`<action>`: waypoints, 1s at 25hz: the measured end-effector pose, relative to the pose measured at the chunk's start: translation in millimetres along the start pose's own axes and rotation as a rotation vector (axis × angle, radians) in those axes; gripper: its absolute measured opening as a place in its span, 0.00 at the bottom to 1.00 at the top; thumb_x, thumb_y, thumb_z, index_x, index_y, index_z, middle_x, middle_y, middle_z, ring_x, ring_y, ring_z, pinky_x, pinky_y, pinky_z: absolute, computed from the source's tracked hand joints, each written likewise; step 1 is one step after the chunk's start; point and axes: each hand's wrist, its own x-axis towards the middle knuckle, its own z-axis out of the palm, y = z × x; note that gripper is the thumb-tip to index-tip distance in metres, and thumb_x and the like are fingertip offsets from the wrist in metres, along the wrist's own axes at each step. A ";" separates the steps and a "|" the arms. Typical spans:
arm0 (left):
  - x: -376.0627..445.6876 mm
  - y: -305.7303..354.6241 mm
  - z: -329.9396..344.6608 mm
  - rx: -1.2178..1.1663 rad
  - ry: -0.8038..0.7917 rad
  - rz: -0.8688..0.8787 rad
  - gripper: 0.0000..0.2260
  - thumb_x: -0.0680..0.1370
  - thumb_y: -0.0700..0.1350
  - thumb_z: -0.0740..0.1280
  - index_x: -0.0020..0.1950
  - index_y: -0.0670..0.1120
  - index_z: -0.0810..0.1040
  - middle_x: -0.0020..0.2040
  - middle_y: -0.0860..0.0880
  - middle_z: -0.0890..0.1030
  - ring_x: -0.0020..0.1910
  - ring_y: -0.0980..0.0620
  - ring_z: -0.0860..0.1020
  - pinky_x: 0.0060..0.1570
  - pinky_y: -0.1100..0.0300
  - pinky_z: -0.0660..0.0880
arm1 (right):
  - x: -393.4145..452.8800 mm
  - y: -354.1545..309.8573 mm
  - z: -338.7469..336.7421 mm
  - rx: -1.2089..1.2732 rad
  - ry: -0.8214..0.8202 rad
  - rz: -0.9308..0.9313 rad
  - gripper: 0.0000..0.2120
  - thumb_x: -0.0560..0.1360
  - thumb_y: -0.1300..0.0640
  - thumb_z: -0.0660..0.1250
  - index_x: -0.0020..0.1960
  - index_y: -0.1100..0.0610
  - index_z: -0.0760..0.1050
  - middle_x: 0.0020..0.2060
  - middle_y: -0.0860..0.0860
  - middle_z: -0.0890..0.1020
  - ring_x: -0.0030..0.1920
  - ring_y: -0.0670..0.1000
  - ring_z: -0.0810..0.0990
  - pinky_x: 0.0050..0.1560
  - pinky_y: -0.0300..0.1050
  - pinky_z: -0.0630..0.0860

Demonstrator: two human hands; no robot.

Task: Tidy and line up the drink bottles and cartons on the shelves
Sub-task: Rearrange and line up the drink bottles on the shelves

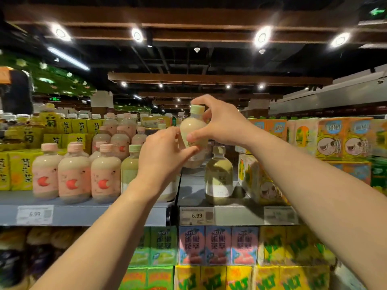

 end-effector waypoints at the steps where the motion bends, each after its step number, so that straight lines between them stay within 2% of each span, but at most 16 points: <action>1: -2.4 -1.4 -3.0 0.013 -0.023 0.017 0.21 0.70 0.64 0.71 0.56 0.52 0.81 0.47 0.53 0.83 0.46 0.54 0.79 0.45 0.52 0.78 | -2.4 3.1 2.7 0.003 -0.026 -0.002 0.40 0.62 0.44 0.80 0.69 0.43 0.65 0.44 0.37 0.72 0.44 0.38 0.73 0.38 0.32 0.68; 4: -3.3 -9.3 -9.9 0.135 -0.108 0.050 0.26 0.67 0.66 0.71 0.59 0.54 0.80 0.51 0.52 0.83 0.51 0.52 0.78 0.50 0.55 0.76 | -6.7 12.3 17.8 0.004 -0.086 -0.015 0.41 0.62 0.44 0.80 0.70 0.42 0.65 0.47 0.40 0.73 0.46 0.41 0.74 0.41 0.33 0.69; 8: -4.5 -22.0 -11.1 0.187 -0.244 0.041 0.31 0.68 0.63 0.74 0.66 0.50 0.77 0.62 0.50 0.79 0.60 0.50 0.75 0.58 0.54 0.74 | -6.0 13.8 31.3 -0.032 -0.129 -0.028 0.43 0.62 0.44 0.80 0.72 0.45 0.63 0.57 0.50 0.77 0.52 0.46 0.75 0.53 0.40 0.72; 12: -6.9 -35.3 -9.2 0.170 -0.261 0.055 0.30 0.70 0.58 0.75 0.68 0.48 0.75 0.68 0.50 0.76 0.65 0.50 0.73 0.64 0.54 0.70 | -4.1 12.1 40.0 -0.117 -0.158 -0.011 0.43 0.63 0.43 0.79 0.73 0.47 0.62 0.62 0.50 0.77 0.55 0.48 0.76 0.56 0.42 0.74; 16: -4.0 -47.3 -6.5 0.129 -0.230 0.089 0.28 0.72 0.56 0.74 0.69 0.47 0.75 0.67 0.50 0.77 0.64 0.50 0.74 0.63 0.54 0.71 | -1.9 15.0 48.4 -0.211 -0.202 0.072 0.43 0.63 0.39 0.78 0.72 0.46 0.62 0.61 0.49 0.78 0.57 0.52 0.77 0.56 0.50 0.76; 21: -6.8 -61.8 -1.7 0.046 -0.195 0.142 0.21 0.75 0.48 0.72 0.67 0.46 0.78 0.67 0.49 0.77 0.63 0.50 0.76 0.64 0.52 0.72 | -0.3 10.4 52.3 -0.409 -0.324 0.085 0.43 0.64 0.34 0.74 0.72 0.47 0.62 0.59 0.46 0.78 0.57 0.51 0.76 0.53 0.49 0.72; 23: -7.8 -63.7 -2.6 0.028 -0.174 0.158 0.20 0.75 0.46 0.72 0.67 0.46 0.77 0.67 0.48 0.78 0.65 0.50 0.75 0.66 0.55 0.70 | 1.7 7.8 49.9 -0.408 -0.372 0.096 0.43 0.64 0.34 0.74 0.72 0.48 0.62 0.58 0.46 0.77 0.60 0.52 0.75 0.61 0.55 0.70; 25: -8.6 -67.4 -6.8 0.031 -0.139 0.169 0.19 0.76 0.46 0.71 0.67 0.47 0.77 0.65 0.48 0.79 0.65 0.50 0.76 0.65 0.58 0.68 | 2.3 7.6 49.4 -0.446 -0.403 0.090 0.44 0.65 0.33 0.73 0.74 0.48 0.60 0.62 0.46 0.77 0.64 0.54 0.73 0.69 0.65 0.61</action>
